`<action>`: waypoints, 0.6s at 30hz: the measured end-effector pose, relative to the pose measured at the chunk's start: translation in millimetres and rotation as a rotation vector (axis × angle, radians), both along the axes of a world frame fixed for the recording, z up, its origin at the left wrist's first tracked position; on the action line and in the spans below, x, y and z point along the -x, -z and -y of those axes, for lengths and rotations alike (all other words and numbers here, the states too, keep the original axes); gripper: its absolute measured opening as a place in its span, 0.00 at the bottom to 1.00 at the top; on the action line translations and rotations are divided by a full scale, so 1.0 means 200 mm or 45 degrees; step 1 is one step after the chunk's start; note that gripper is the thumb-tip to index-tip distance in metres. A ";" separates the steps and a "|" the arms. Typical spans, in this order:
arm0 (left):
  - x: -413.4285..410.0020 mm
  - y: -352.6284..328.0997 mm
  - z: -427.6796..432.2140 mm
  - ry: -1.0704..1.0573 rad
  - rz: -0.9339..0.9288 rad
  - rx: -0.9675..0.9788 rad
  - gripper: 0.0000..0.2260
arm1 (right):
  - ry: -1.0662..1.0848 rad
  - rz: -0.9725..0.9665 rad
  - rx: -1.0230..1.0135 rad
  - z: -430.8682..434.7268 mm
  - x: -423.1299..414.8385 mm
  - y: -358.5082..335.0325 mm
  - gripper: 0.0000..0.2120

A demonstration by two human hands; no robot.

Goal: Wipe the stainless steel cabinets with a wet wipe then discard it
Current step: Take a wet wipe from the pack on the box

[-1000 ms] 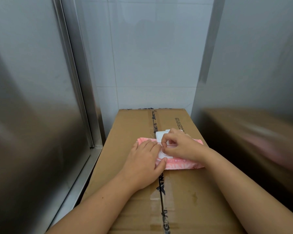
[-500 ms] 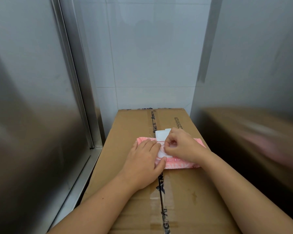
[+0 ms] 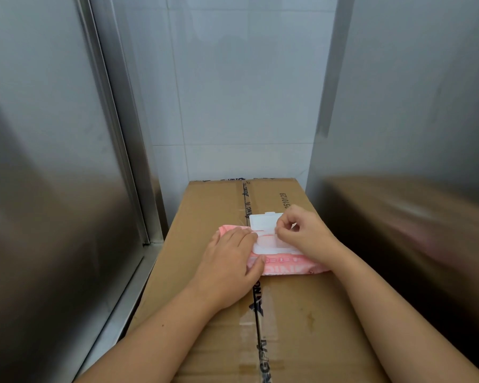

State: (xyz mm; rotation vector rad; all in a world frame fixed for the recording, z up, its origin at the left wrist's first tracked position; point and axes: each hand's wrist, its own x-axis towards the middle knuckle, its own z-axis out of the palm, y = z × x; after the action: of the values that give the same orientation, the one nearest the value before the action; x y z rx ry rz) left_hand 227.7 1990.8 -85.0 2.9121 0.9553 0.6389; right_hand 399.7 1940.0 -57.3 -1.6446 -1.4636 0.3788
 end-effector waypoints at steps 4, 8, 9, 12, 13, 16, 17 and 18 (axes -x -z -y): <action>0.00 -0.01 0.00 0.016 0.018 -0.019 0.21 | 0.057 -0.218 -0.064 0.03 -0.06 0.01 0.09; -0.01 -0.02 0.00 0.045 0.055 -0.025 0.21 | 0.089 -0.489 -0.164 0.06 -0.10 0.01 0.09; 0.00 -0.02 0.00 0.057 0.073 -0.002 0.21 | 0.080 -0.497 -0.165 0.05 -0.10 0.01 0.09; 0.00 -0.02 0.00 0.131 0.136 0.032 0.20 | 0.044 -0.474 -0.158 0.06 -0.09 0.03 0.10; -0.01 -0.02 0.00 0.161 0.157 0.039 0.19 | 0.034 -0.458 -0.158 0.06 -0.08 0.03 0.10; -0.04 -0.03 0.00 0.221 0.168 0.073 0.17 | 0.018 -0.398 -0.162 0.07 -0.08 0.02 0.09; -0.04 -0.03 -0.01 0.234 0.165 0.091 0.16 | 0.013 -0.388 -0.160 0.07 -0.08 0.02 0.09; -0.05 -0.03 -0.02 0.246 0.161 0.107 0.16 | 0.009 -0.385 -0.162 0.07 -0.08 0.02 0.09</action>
State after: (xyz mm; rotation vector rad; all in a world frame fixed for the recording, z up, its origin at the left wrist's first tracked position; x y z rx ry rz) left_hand 237.7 1993.9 -78.1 2.8046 0.6605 0.7396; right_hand 415.6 1926.1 -61.6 -1.4220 -1.2291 0.4968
